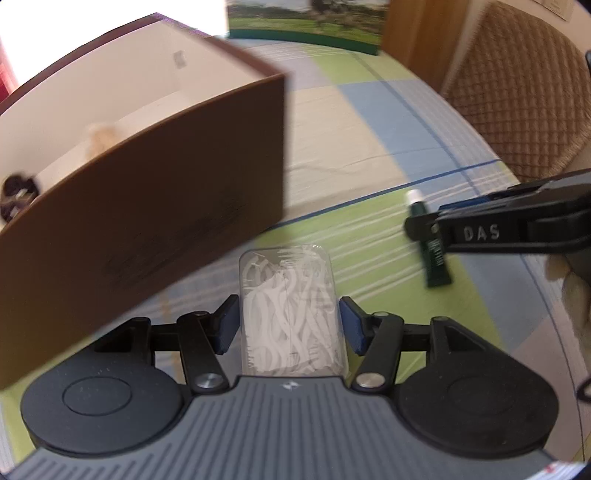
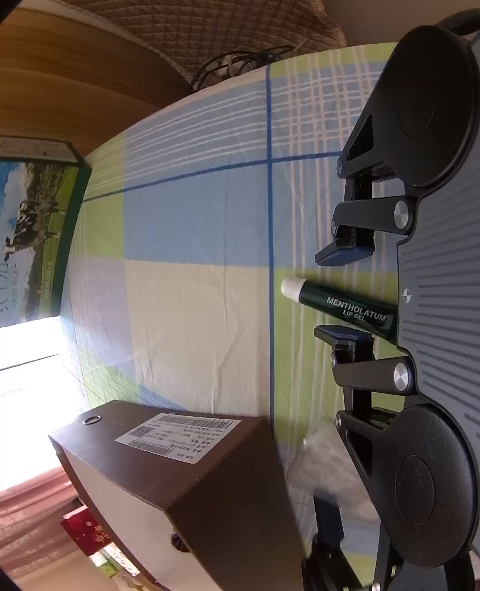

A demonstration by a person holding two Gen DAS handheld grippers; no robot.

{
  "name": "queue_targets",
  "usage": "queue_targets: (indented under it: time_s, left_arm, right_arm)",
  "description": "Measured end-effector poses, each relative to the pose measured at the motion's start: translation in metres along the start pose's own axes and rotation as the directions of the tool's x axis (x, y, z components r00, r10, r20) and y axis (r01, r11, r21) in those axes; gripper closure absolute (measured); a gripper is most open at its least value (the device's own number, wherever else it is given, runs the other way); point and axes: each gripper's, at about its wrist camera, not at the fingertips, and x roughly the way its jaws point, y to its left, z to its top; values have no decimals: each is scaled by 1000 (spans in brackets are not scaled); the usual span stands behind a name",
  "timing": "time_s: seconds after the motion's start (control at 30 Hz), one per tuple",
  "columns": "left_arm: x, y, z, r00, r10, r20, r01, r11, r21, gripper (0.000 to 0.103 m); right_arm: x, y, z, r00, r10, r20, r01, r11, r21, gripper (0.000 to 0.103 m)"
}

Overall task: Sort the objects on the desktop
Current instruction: 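Grasp the green lip balm tube with the right tool while the left tool grasps the floss box, then lift the lip balm and floss box with both tools and carry them over the box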

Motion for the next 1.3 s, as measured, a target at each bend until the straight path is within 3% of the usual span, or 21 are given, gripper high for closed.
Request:
queue_targets:
  time_s: [0.1, 0.4, 0.67, 0.83, 1.13, 1.3]
  left_arm:
    - [-6, 17, -11, 1000, 28, -7, -28, 998, -47, 49]
    - [-32, 60, -52, 995, 96, -40, -101, 984, -150, 49]
    - [-61, 74, -93, 991, 103, -85, -119, 971, -209, 49]
    - [-61, 75, -99, 991, 103, -88, -122, 963, -241, 49]
    - [-50, 74, -93, 990, 130, -60, -140, 968, -208, 49]
    - [-52, 73, -99, 990, 130, -52, -138, 968, -207, 50]
  right_arm:
    - [3, 8, -1, 1000, 2, 6, -2, 998, -58, 89]
    - [-1, 49, -27, 995, 97, -26, -100, 972, -213, 90]
    - [-13, 100, -65, 969, 231, -88, -247, 912, -327, 89]
    - [-14, 118, -75, 966, 242, -89, -257, 898, -358, 72]
    - [-6, 129, -74, 979, 191, -65, -200, 870, -451, 72]
    - [-7, 131, -79, 982, 180, -53, -183, 860, -477, 82]
